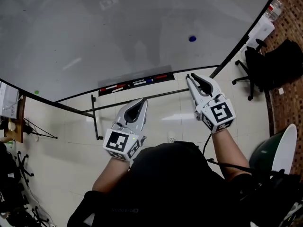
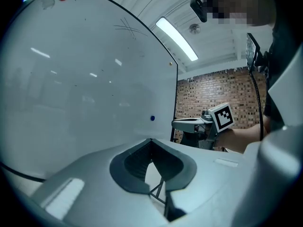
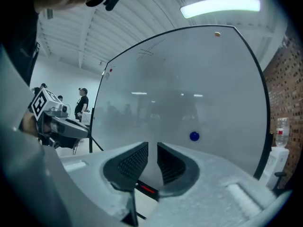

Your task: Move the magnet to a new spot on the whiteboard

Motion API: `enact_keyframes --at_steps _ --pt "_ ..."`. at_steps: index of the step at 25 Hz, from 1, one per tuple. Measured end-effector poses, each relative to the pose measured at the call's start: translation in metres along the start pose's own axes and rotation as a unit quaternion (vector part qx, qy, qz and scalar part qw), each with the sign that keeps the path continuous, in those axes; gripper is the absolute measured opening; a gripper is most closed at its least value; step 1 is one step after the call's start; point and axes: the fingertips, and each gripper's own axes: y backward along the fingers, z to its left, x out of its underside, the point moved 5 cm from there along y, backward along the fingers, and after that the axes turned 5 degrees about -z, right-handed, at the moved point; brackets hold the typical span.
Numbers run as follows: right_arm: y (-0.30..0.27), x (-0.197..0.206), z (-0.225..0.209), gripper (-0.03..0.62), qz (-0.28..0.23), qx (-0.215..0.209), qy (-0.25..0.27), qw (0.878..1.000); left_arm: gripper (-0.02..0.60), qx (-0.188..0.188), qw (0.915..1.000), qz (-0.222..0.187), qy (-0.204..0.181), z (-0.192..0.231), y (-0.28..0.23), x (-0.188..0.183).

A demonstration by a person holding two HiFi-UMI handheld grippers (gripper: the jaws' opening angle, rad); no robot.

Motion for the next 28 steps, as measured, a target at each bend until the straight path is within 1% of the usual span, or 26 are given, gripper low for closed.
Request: enact_keyframes --at_steps 2,3,7,10,15,20,28 --pt "-0.015 0.000 -0.026 0.076 0.000 0.008 0.009 1.000 0.014 -0.012 0.9999 -0.001 -0.002 0.001 -0.013 0.002" --pt "-0.022 -0.001 -0.039 0.084 -0.003 0.015 0.010 1.000 0.014 -0.018 0.9998 -0.001 -0.002 0.001 -0.019 0.003" --pt "-0.047 -0.007 -0.086 0.095 -0.021 0.045 0.003 0.999 0.014 -0.037 0.9993 -0.002 -0.002 0.000 -0.038 0.004" --pt "-0.064 -0.008 -0.104 0.106 -0.028 0.052 0.004 0.998 0.014 -0.049 0.9988 -0.005 -0.005 0.003 -0.048 0.003" --pt "-0.089 0.001 -0.112 0.145 -0.017 0.060 0.022 0.998 0.014 -0.067 0.9977 0.002 -0.010 0.010 -0.050 0.011" --pt "-0.102 0.010 -0.115 0.146 -0.005 0.080 0.042 0.996 0.014 -0.079 0.9968 0.008 -0.011 0.012 -0.046 0.013" --pt "-0.105 0.012 -0.114 0.144 -0.006 0.114 0.045 0.992 0.014 -0.083 0.9965 0.012 -0.009 0.017 -0.040 0.016"
